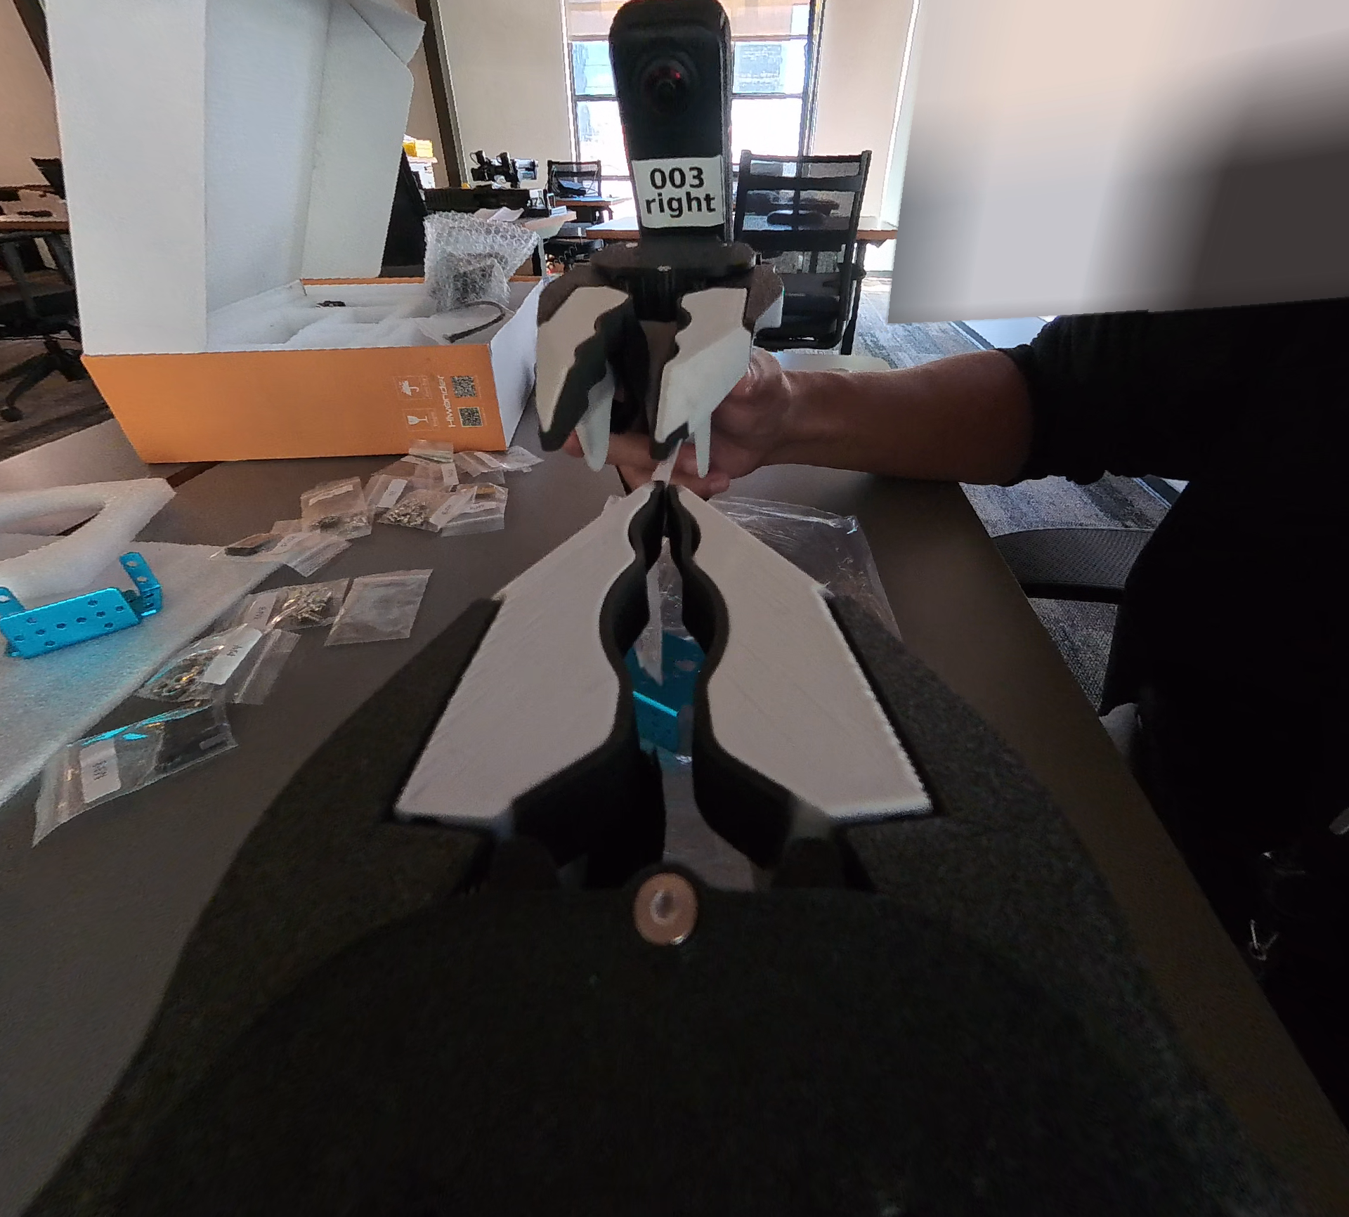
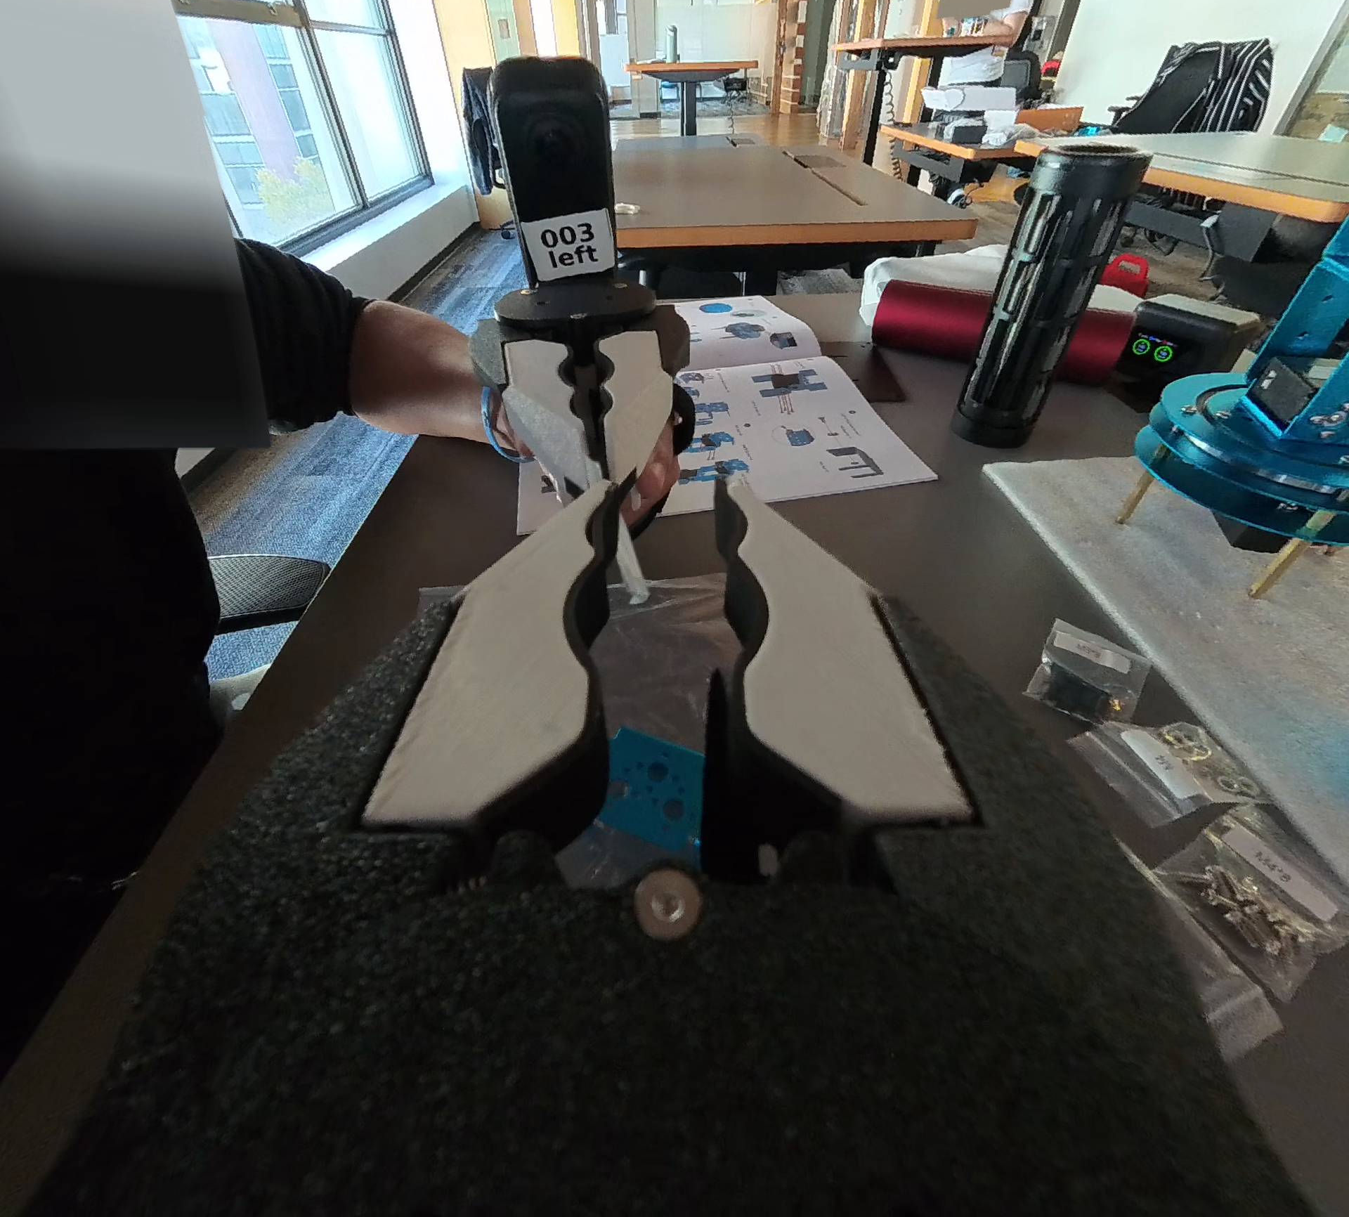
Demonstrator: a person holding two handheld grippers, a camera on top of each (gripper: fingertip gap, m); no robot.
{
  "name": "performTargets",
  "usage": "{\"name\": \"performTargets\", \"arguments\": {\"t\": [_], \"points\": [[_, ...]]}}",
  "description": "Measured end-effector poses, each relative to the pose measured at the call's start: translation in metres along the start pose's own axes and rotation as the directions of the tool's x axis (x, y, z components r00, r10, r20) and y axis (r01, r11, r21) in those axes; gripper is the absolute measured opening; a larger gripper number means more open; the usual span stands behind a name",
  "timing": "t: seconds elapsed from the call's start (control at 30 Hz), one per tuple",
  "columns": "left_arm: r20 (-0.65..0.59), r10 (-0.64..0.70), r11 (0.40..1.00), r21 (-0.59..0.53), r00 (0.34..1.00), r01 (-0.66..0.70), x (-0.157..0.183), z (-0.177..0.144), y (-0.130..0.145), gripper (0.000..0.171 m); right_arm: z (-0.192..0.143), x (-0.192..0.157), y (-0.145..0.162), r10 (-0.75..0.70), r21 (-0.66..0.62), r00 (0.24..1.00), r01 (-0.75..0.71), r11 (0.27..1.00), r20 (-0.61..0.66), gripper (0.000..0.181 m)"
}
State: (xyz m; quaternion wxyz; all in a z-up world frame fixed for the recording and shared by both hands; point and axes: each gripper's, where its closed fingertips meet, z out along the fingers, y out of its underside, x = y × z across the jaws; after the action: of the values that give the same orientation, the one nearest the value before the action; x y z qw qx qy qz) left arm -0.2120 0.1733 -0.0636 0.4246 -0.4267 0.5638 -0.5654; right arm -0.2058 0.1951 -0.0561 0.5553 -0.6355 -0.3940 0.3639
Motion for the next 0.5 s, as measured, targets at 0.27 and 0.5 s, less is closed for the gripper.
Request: {"name": "performTargets", "arguments": {"t": [0.27, 0.5], "points": [[0.01, -0.004, 1.0, 0.004, 1.0, 0.004, -0.0027, -0.0009, -0.0009, 0.0, -0.0008, -0.0015, -0.0015, -0.002, 0.003, 1.0, 0.002, 1.0, 0.007, 0.026], [0.01, -0.002, 1.0, -0.002, 1.0, 0.002, -0.0023, -0.0002, 0.0005, 0.0, -0.0003, -0.0004, 0.0005, 0.001, -0.005, 1.0, -0.001, 1.0, 0.004, 0.026]]}}
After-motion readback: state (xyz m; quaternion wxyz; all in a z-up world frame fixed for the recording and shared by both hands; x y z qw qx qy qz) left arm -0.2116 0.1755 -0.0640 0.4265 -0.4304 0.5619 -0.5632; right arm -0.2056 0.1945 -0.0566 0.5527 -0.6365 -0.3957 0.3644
